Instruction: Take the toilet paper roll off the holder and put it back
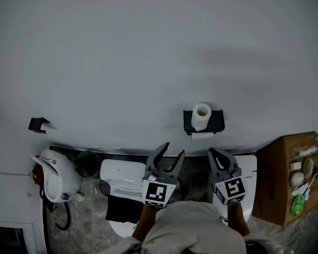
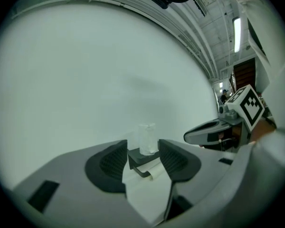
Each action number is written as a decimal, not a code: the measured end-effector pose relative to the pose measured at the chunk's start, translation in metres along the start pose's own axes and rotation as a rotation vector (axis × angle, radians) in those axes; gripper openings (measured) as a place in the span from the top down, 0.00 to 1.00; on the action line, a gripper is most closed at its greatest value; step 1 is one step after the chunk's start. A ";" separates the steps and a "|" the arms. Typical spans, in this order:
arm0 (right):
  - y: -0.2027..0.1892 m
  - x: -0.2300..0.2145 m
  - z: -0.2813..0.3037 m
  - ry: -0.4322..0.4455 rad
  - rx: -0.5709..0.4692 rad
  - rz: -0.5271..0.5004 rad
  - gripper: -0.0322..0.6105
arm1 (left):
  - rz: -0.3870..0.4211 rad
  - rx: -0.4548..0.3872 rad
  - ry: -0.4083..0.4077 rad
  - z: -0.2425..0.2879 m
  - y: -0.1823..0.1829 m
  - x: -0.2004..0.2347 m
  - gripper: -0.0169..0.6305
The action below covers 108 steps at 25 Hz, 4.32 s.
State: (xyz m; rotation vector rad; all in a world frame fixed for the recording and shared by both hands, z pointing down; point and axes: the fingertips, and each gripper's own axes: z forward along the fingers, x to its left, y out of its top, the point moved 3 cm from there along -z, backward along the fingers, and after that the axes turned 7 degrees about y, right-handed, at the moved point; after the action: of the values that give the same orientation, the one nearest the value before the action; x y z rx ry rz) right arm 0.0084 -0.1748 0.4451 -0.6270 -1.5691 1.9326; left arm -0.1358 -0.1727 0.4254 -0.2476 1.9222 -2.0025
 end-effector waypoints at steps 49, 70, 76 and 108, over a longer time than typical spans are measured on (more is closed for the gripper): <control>-0.011 -0.026 0.030 -0.354 0.028 0.080 0.95 | 0.018 0.035 -0.475 0.124 -0.018 -0.006 0.52; -0.013 -0.043 0.029 -0.439 0.035 0.096 0.95 | 0.050 0.053 -0.597 0.156 -0.018 -0.031 0.48; -0.015 -0.045 0.022 -0.451 0.030 0.106 0.95 | 0.069 0.060 -0.580 0.159 -0.018 -0.034 0.48; -0.011 -0.038 -0.002 -0.431 0.020 0.093 0.95 | 0.098 0.032 -0.480 0.153 -0.010 -0.034 0.49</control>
State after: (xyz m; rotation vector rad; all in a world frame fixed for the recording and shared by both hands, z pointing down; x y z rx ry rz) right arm 0.0396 -0.1976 0.4559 -0.2872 -1.7952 2.2599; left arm -0.0497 -0.3023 0.4487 -0.5572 1.5659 -1.7137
